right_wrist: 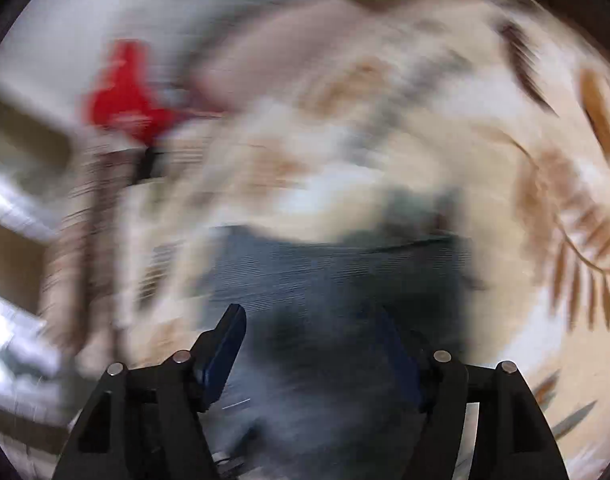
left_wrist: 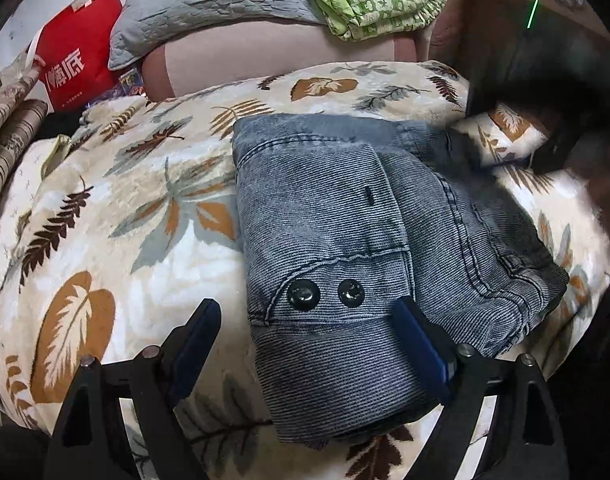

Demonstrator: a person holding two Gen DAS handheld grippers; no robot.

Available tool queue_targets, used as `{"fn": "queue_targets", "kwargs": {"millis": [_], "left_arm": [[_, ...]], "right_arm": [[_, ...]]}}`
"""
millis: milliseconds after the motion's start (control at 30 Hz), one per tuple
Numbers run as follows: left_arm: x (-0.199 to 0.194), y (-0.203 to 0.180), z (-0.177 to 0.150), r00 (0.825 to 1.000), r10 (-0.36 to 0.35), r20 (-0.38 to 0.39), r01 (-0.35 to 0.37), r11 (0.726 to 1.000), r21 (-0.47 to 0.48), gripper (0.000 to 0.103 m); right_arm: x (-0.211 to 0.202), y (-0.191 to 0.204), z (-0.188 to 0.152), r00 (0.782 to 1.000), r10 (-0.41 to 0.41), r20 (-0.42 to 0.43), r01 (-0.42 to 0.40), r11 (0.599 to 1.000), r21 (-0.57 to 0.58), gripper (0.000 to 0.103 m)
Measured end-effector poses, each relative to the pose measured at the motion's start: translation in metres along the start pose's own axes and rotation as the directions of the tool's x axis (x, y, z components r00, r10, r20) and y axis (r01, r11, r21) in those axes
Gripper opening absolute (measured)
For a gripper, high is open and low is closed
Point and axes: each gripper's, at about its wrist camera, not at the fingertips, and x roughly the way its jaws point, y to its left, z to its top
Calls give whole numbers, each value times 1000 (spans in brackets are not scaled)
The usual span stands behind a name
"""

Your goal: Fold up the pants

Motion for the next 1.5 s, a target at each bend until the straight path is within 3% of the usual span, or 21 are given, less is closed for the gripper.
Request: {"fn": "queue_targets", "kwargs": {"millis": [67,133,200,267,333,433,533,600,667,767,833,933,1000,1067,1133,1167,1267,1300,1333,1367,1500], "left_arm": [[-6,5,3,999,-51,1,51,998,-26,87],[-32,22,9,990,-91,107,104,987,-124,87],[-48,32,14,981,-55,187,88,981,-170,87],[-34,30,15,992,-7,130,24,991,-132,87],[9,17,2,999,-15,-51,12,999,-44,87],[6,21,1,1000,-25,-16,25,998,-54,89],[7,18,-1,1000,-27,-10,26,998,-55,89],[5,18,-1,1000,-27,-9,26,999,-47,89],[4,17,-2,1000,-28,-5,28,999,-45,89],[7,20,1,999,-33,-2,33,999,-35,89],[6,19,0,1000,-31,5,31,999,-33,89],[8,20,1,999,-41,2,41,998,-38,89],[9,20,2,999,-44,2,44,998,-39,89],[9,21,2,999,-48,3,48,998,-38,89],[10,22,1,999,-53,2,53,998,-40,89],[10,22,2,998,-55,2,55,998,-40,89],[11,23,2,998,-58,5,58,998,-36,89],[11,23,1,998,-59,7,60,998,-38,89],[12,24,1,998,-63,7,63,997,-40,89],[12,24,1,998,-67,7,67,997,-43,89],[13,26,1,998,-70,6,70,996,-48,90]], "right_arm": [[18,-25,-2,1000,13,-19,-12,998,56,60],[9,-16,-3,1000,-7,-6,7,1000,16,60],[11,-9,-3,998,-48,-28,47,999,-26,60],[11,-8,-1,998,-56,-40,55,998,-11,60],[5,0,1,994,-94,-60,93,996,-14,60],[-17,40,5,983,-182,-19,178,973,-146,62],[-24,97,16,990,-142,-2,135,943,-304,62],[-14,134,18,988,-151,10,141,892,-429,64],[9,143,18,970,-242,33,226,839,-495,64],[65,97,20,899,-433,-61,355,804,-477,62],[58,93,23,916,-399,-47,341,834,-434,62],[35,129,31,921,-389,24,355,814,-460,64],[30,170,33,933,-359,31,313,767,-560,70],[44,208,28,922,-388,11,288,666,-688,79],[78,232,27,870,-493,-6,296,533,-793,79],[94,236,28,845,-533,-35,289,511,-809,79],[129,234,42,781,-602,-166,249,545,-801,73],[140,230,47,752,-634,-178,264,538,-801,52],[147,224,52,730,-659,-183,281,533,-798,44],[152,219,59,725,-661,-194,290,548,-785,38],[137,198,83,771,-630,-92,408,600,-689,35]]}}
